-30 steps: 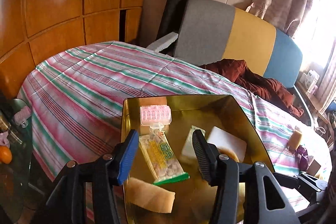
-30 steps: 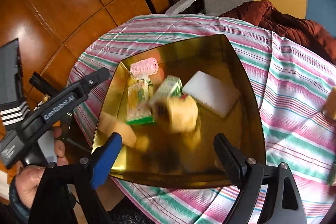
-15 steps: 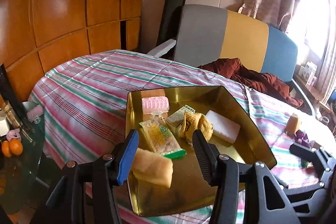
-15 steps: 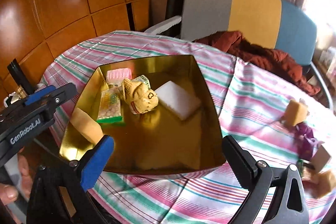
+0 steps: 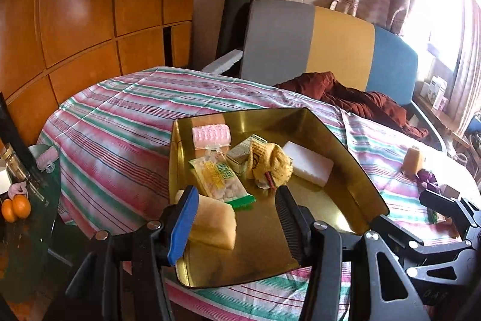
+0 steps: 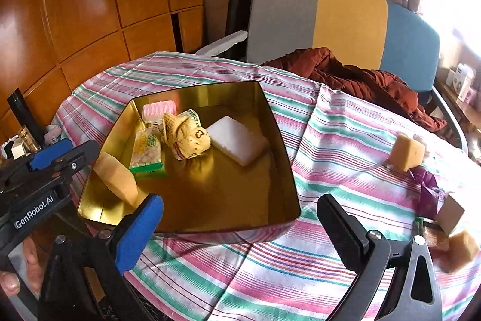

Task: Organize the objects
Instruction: 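Swing both tools back toward the remaining items on the cloth, then grasp the green-wrapped snack bar with the left tool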

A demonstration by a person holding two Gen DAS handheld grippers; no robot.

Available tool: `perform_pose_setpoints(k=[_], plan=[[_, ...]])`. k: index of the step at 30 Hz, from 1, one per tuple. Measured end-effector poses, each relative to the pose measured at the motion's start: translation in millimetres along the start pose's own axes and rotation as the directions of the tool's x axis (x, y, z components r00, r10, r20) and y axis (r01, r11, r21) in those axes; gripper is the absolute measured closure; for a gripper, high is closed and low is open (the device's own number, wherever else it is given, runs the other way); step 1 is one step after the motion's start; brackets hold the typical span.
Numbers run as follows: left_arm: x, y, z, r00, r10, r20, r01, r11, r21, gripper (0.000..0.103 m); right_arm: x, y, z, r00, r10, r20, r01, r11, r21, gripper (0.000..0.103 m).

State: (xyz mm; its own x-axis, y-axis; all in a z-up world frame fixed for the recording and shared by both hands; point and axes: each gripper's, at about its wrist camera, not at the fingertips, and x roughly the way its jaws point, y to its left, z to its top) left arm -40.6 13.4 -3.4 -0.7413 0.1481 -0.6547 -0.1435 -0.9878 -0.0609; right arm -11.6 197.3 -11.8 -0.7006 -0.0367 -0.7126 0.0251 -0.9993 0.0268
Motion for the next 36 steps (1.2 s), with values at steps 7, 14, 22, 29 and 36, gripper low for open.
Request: perform_pose_setpoints(k=[7,14,22,29,36], plan=[[0,-16,-3,1.000,-0.021,-0.014,0.022,0.999,0.041,0.049,-3,-15,-2,1.000,-0.006,0.010,0.006,0.999,0.032,0.000],[3,-33,-7,0.998,-0.043,-0.036,0.047,0.995,0.092,0.049,-2,-35,-7,0.999,-0.033,0.001,0.033,0.997,0.066,0.000],[6,-50,-11,0.994,-0.080,-0.071,0.090,0.984,0.151,0.049,2,-80,-23,0.996,-0.074,-0.048,0.080,0.989,0.127,0.000],[5,-67,-16,0.986,-0.141,-0.091,0.156,0.969,0.192,0.049,-5,-147,-37,0.988,-0.113,-0.107,0.137,0.958,0.253,0.000],[4,-89,-21,0.974,-0.196,-0.117,0.219,0.946,0.240,0.049,-38,-233,-40,0.971,-0.220,-0.093,0.239,0.887,0.395,0.000]])
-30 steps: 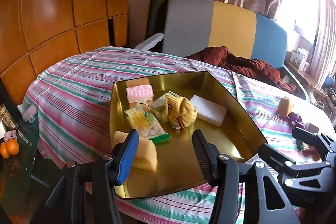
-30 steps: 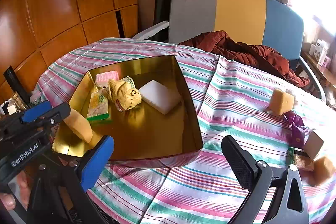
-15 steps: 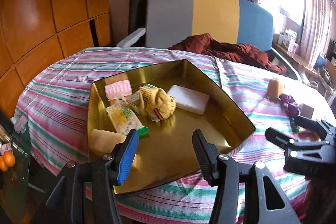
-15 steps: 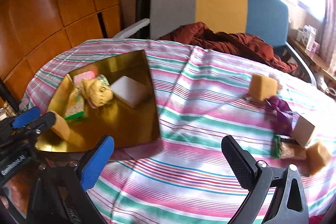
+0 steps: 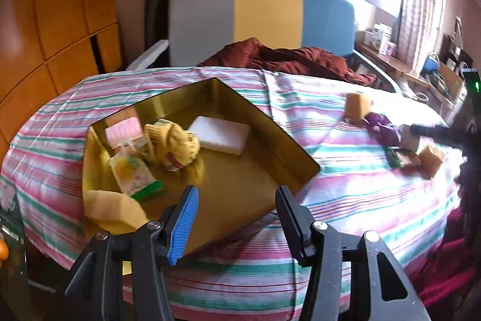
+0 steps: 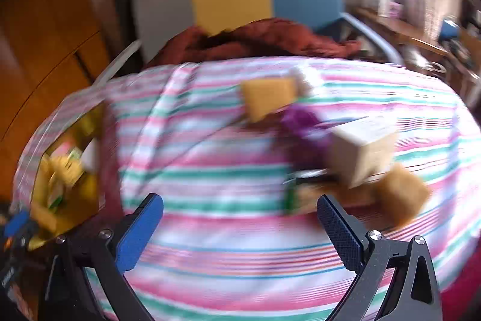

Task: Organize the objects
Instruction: 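Grasp the green-wrapped snack bar with the left tool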

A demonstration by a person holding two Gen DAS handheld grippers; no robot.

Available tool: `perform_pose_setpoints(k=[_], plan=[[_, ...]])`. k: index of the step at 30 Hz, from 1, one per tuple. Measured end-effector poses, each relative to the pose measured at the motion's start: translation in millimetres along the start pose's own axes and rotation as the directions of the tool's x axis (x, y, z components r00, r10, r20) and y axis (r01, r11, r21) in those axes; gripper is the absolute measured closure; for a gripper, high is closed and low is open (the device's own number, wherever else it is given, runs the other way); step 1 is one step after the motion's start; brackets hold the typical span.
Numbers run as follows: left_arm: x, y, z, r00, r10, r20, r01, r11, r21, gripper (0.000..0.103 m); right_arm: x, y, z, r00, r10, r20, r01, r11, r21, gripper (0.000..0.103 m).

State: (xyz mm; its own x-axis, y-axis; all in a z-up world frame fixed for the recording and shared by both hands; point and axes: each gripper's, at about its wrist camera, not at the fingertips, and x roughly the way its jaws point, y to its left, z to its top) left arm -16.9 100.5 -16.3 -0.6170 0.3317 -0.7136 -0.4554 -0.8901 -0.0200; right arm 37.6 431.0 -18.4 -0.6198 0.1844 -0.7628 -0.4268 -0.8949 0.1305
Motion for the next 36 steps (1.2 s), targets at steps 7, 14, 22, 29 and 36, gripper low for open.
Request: perform_pose_setpoints(k=[7,14,22,29,36], plan=[[5,-23,3,0.999,-0.038,-0.022,0.039,0.997,0.061,0.049,-13,-106,28,0.988,-0.134,0.072,0.115,0.968,0.221,0.000],[16,-69,11,0.992,-0.116,-0.045,0.122,0.977,0.177,0.049,-7,-170,17,0.992,-0.107,0.060,0.067,0.881,0.469,0.000],[45,-138,14,0.967,-0.215,-0.139,0.249,0.912,0.325,0.049,-15,-184,11,0.993,-0.052,0.102,-0.012,0.837,0.547,0.000],[73,-199,22,0.926,-0.309,-0.218,0.376,0.811,0.448,0.030,-12,-197,6,0.994,-0.001,0.113,-0.069,0.784,0.616,0.000],[96,-251,35,0.893,-0.368,-0.260,0.450,0.695,0.560,0.024,-5,-192,8,0.994,0.046,0.095,-0.095,0.795,0.599,0.000]])
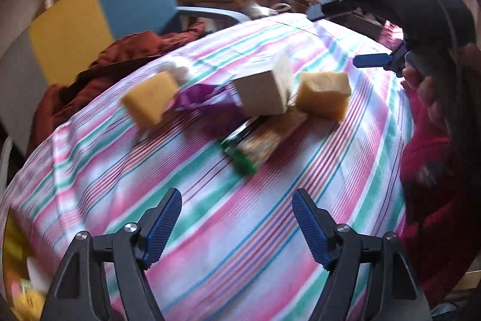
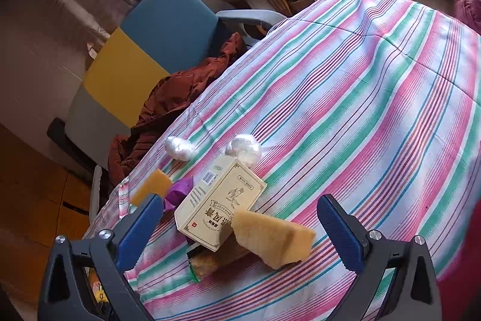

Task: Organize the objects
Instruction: 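Grasp the green-wrapped snack bar with the left tool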

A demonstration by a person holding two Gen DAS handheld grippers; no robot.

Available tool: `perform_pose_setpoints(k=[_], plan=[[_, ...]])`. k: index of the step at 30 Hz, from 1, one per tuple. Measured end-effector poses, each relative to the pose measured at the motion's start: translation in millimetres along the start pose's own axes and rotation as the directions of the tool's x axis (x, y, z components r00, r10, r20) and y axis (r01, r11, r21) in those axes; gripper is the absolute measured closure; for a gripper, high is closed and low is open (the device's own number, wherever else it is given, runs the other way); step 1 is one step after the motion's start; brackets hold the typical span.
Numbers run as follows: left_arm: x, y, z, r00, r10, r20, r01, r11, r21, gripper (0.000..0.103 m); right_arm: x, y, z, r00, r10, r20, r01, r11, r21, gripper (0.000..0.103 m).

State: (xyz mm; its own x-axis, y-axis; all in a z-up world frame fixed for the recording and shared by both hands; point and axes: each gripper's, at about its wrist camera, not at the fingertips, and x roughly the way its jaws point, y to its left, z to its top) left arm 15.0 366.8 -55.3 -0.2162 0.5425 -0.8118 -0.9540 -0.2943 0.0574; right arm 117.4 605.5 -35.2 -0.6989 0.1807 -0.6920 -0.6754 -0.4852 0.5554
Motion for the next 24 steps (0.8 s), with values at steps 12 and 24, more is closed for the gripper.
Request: perform_pose_setpoints(k=[12,24], plan=[[67,-11,47,0.998,-0.052,-0.037,0.057,0.986,0.155,0.019,10,-9,2,0.999,0.029,-0.045,-0.027,0.999,0.045,0.000],[102,-13,55,0.988,-0.134,-0.073,0.142,0.984,0.111,0.038,18,-5,1,0.998,0.005,-0.069,-0.004,1.000,0.019,0.000]])
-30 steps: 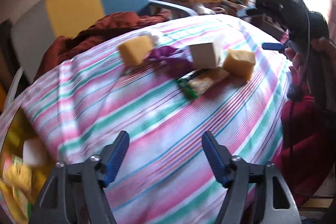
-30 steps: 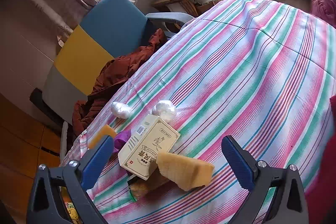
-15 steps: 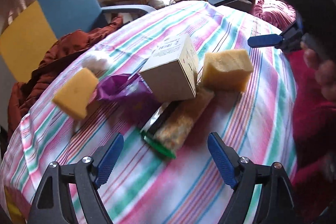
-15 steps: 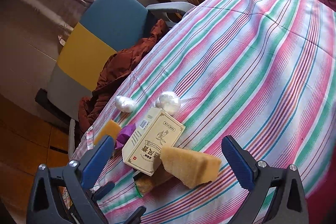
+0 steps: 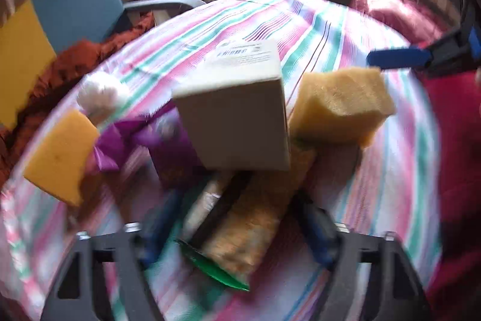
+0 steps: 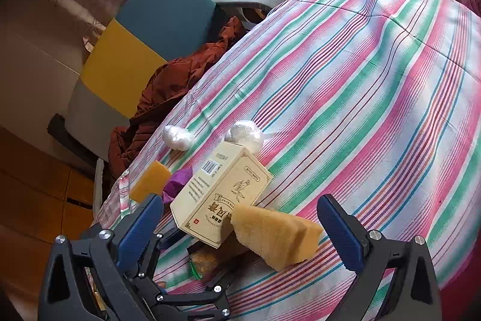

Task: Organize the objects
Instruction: 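Grasp the green-wrapped snack bar with the left tool, then grasp the purple candy packet with the right tool while left tool holds bar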

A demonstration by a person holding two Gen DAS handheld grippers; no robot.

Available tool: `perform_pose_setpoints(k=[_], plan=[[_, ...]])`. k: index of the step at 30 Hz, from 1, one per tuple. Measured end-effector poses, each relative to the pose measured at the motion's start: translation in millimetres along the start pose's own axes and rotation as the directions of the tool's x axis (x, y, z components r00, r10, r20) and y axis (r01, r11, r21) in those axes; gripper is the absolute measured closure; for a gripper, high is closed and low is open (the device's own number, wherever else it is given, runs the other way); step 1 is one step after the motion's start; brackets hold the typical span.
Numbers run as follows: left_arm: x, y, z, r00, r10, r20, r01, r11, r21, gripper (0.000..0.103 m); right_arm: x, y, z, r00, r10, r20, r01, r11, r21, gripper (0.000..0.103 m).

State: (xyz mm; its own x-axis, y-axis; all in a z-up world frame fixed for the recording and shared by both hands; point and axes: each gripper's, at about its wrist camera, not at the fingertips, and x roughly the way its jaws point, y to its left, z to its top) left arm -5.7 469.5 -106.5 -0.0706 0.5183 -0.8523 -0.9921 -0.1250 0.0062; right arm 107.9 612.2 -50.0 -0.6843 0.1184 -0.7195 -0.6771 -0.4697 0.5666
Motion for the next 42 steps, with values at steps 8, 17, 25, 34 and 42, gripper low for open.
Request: perform_pose_setpoints(k=[8,17,25,34,42], plan=[[-30,-2,-45,0.999,0.026,0.035,-0.022,0.992,-0.125,0.050,-3,5,0,1.000,-0.015,0.021,0.016,0.999,-0.031,0.000],[-77,-1,-120,0.985,0.162,0.064,-0.139,0.951,-0.277,0.050,4,42,-16,1.000,0.011,-0.018,-0.015,0.974,-0.224,0.000],[-81,1,-131,0.982,0.164,0.098,-0.128,0.945,-0.302,0.050,24,101,-29,0.995,-0.076,-0.069,0.034,0.874,-0.484,0.002],[-80,5,-135,0.979,0.148,0.141,-0.096,0.942,-0.322,0.050,117,153,-24,0.936,-0.313,-0.164,0.093,0.665,-0.741,0.021],[-80,5,-138,0.976,0.147,0.158,-0.091,0.944,-0.316,0.050,155,137,-39,0.888,-0.412,-0.206,0.097,0.605,-0.791,0.063]])
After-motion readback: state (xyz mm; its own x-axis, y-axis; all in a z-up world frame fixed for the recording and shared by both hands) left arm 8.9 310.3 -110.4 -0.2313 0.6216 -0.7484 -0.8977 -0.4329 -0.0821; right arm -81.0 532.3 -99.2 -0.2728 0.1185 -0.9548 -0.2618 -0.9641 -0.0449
